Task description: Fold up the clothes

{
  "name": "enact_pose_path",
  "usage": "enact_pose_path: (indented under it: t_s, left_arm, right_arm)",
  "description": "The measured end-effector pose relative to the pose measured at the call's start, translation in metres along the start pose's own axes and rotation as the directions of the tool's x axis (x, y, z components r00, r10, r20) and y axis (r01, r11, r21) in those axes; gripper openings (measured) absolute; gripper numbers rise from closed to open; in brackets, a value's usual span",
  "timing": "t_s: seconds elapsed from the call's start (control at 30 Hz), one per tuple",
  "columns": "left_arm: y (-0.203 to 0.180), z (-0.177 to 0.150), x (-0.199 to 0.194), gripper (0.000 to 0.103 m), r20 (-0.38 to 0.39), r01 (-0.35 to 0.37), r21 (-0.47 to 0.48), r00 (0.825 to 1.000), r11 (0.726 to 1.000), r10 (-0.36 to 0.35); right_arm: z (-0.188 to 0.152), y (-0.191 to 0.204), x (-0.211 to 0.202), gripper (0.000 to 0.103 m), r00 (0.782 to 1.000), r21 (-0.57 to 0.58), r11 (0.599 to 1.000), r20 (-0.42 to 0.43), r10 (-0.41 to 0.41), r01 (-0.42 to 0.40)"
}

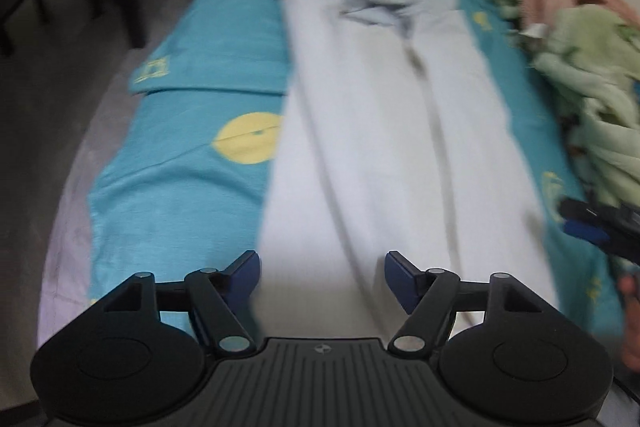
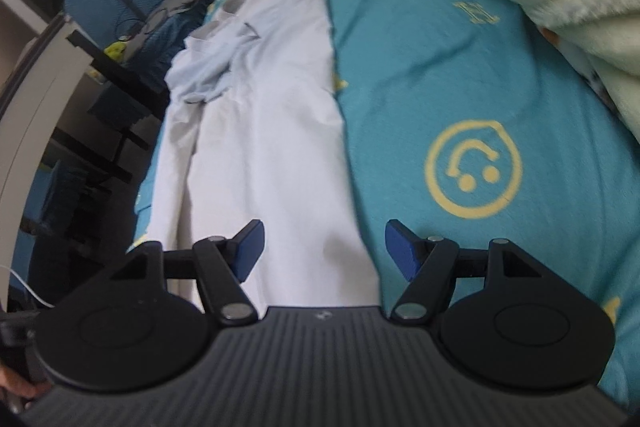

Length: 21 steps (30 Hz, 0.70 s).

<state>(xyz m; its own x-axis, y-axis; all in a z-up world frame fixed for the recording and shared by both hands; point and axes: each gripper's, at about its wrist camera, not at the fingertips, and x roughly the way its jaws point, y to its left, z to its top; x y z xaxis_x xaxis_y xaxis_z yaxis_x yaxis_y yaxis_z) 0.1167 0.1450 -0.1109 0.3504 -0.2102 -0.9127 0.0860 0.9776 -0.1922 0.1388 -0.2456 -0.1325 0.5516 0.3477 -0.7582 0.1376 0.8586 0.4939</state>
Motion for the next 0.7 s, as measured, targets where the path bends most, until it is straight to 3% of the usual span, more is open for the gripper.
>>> enact_pose_path:
  t_s: [0.23,0.57,0.7]
  left_arm:
    - [0.009,0.005,0.021,0.08,-0.053,-0.021,-0.054,0.998,0.998,0.018]
    - [-0.013,-0.009,0.032,0.083,-0.09,-0.04,0.04,0.995,0.998,0.043]
    - [-0.019,-0.015,0.034,0.083,-0.135,0.007,0.065,0.991,0.998,0.002]
  right_arm:
    - [-0.015,-0.015,0.011,0.069,0.995,0.074,0.996,-0.09,-0.039,0.046]
    - [-0.033,0.009,0.014,0.071,0.982,-0.037,0.998,-0.18,-0.066,0.06]
    - [-0.049,0.023,0.012,0.071,0.968,-0.082,0.993,-0.23,-0.102,0.086]
